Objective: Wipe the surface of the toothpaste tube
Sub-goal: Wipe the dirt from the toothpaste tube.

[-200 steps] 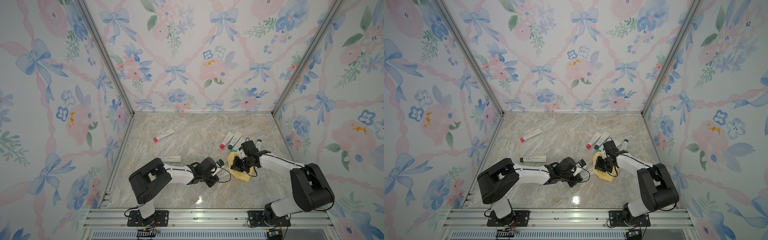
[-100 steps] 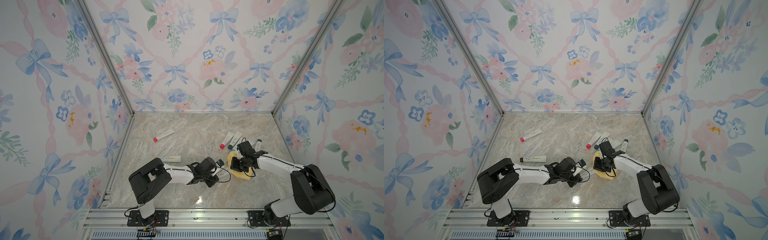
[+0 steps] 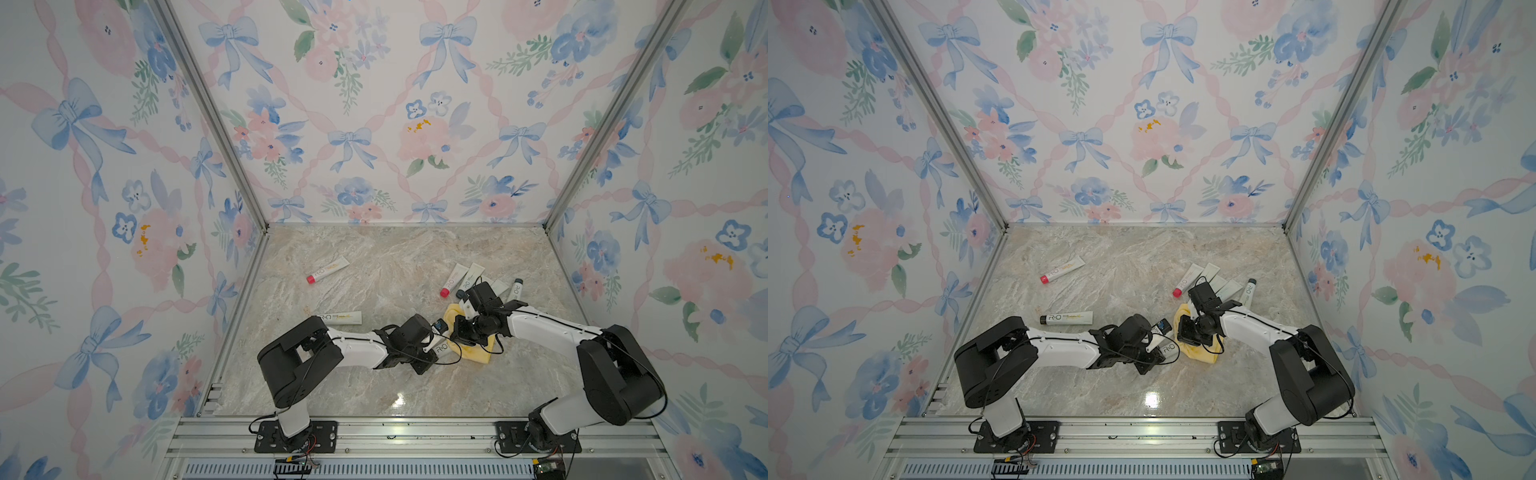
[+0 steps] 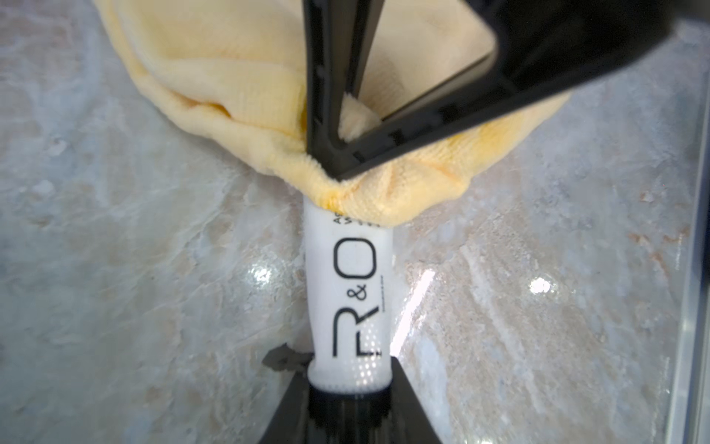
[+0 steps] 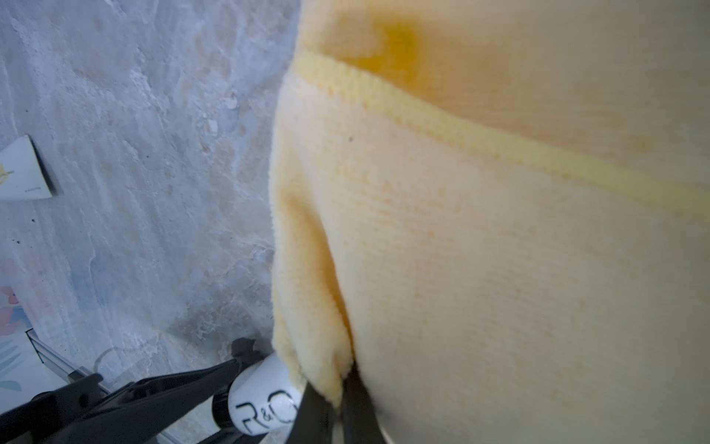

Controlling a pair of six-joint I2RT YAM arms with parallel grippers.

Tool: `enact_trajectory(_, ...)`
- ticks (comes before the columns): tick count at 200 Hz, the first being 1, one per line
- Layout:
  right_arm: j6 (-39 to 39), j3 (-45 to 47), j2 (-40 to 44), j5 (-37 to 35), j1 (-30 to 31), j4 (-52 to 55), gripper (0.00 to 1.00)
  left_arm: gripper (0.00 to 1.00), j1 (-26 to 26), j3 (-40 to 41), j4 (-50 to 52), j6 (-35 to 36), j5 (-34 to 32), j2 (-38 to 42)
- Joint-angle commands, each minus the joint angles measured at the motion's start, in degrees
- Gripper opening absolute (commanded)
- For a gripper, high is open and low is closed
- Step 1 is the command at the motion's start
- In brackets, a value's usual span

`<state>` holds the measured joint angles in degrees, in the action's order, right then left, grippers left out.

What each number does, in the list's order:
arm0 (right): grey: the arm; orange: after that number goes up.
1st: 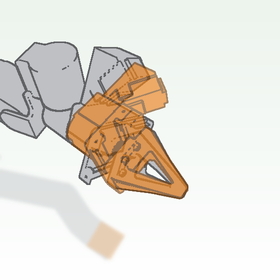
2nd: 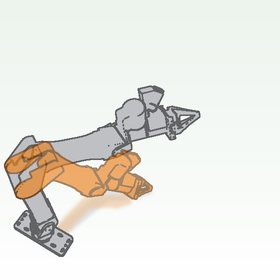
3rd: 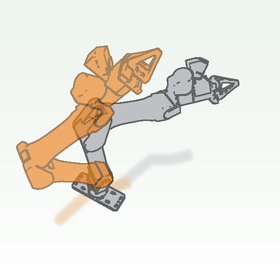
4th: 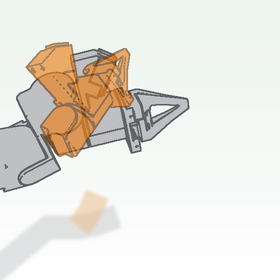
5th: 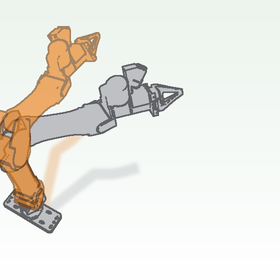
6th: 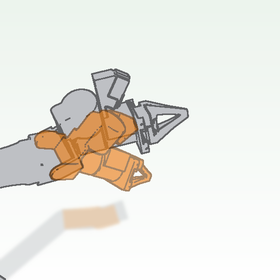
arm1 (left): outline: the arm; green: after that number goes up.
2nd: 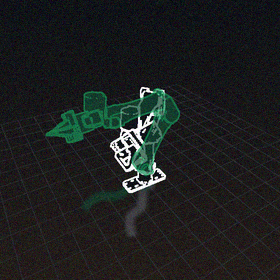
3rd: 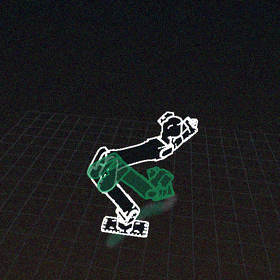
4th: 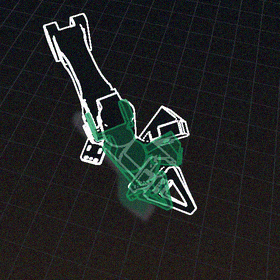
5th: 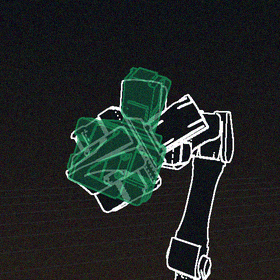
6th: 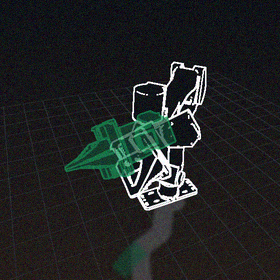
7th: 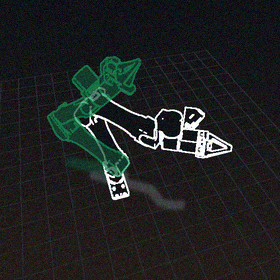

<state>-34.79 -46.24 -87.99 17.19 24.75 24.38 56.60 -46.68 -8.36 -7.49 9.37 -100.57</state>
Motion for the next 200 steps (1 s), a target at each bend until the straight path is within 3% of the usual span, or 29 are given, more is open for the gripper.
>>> enact_trajectory(1, 4.69, -0.65, -2.96, -8.46, -4.02, 6.28, 0.07, 0.25, 0.35, 1.41, 3.81, 0.93, 0.26, -1.08)
enact_trajectory(70, 5.16, 0.05, -2.49, -10.15, -3.8, 6.74, 0.07, 0.25, 0.41, 1.41, 3.81, 0.96, 0.17, -1.16)
enact_trajectory(153, -4.76, 2.56, -1.59, 4.91, 6.71, -1.85, 0.07, 0.25, 0.37, 1.38, 3.86, 0.83, 0.05, -1.12)
enact_trajectory(181, -3.02, 3.08, -2.64, 3.03, 5.01, -0.91, 0.07, 0.25, 0.35, 1.47, 3.83, 0.81, -0.04, -0.85)
enact_trajectory(200, 0.64, 2.71, -1.9, -2.86, 2.38, 2.72, 0.07, 0.25, 0.35, 1.57, 3.83, 0.89, -0.05, -0.76)
